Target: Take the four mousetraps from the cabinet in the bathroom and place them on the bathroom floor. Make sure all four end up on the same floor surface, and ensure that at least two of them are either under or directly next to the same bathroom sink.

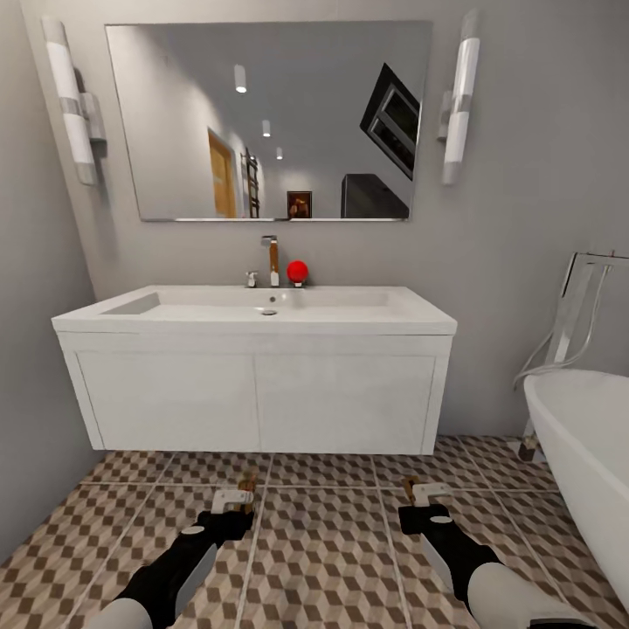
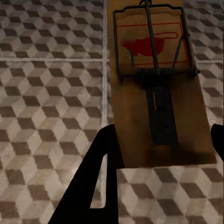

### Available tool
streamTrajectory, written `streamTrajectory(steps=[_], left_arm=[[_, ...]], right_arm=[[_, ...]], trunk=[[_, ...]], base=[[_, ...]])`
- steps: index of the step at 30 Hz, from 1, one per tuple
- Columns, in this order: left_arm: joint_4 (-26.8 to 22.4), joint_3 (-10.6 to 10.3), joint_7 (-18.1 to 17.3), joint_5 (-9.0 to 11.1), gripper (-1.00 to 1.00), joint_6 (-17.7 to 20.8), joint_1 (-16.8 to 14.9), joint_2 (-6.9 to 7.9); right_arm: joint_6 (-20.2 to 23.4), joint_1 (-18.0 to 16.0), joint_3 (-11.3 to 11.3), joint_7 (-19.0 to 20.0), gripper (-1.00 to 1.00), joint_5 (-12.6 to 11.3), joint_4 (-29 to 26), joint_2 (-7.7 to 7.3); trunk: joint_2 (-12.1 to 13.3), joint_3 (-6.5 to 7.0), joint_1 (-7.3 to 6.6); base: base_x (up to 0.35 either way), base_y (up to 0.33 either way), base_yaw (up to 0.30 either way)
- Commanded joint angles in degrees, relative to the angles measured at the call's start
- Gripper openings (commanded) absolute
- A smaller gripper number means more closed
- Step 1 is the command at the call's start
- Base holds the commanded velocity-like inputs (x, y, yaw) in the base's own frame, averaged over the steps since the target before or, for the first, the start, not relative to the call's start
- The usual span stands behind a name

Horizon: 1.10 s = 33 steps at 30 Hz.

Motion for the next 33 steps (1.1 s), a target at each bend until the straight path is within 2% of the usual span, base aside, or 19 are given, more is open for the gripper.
streamTrajectory(steps=[1,7,21,33], left_arm=[[0.5,-0.5,0.6,0.5,-1.00,0.4,0.0,0.05],[3.0,-0.5,0.4,0.3,-1.00,0.8,0.0,-0.09],[0.2,-0.2,0.9,0.1,-1.00,0.5,0.0,-0.09],[-0.2,-0.2,1.0,0.2,-1.00,0.4,0.0,-0.10]], right_arm=[[0.4,0.0,0.0,-0.2,-1.00,0.3,-0.1,0.02],[0.7,0.0,0.0,-0.2,-1.00,0.2,0.4,0.13],[0.7,0.0,0.0,0.0,-1.00,0.2,0.4,0.13],[0.8,0.0,0.0,0.1,-1.00,0.1,0.3,0.13]], trunk=[[0.0,-0.06,-0.02],[0.0,-0.06,-0.02],[0.0,-0.06,-0.02],[-0.2,-2.72,0.29]], base=[[0.002,0.000,0.000],[0.000,0.000,0.000],[0.000,0.000,0.000],[0.000,0.000,0.000]])
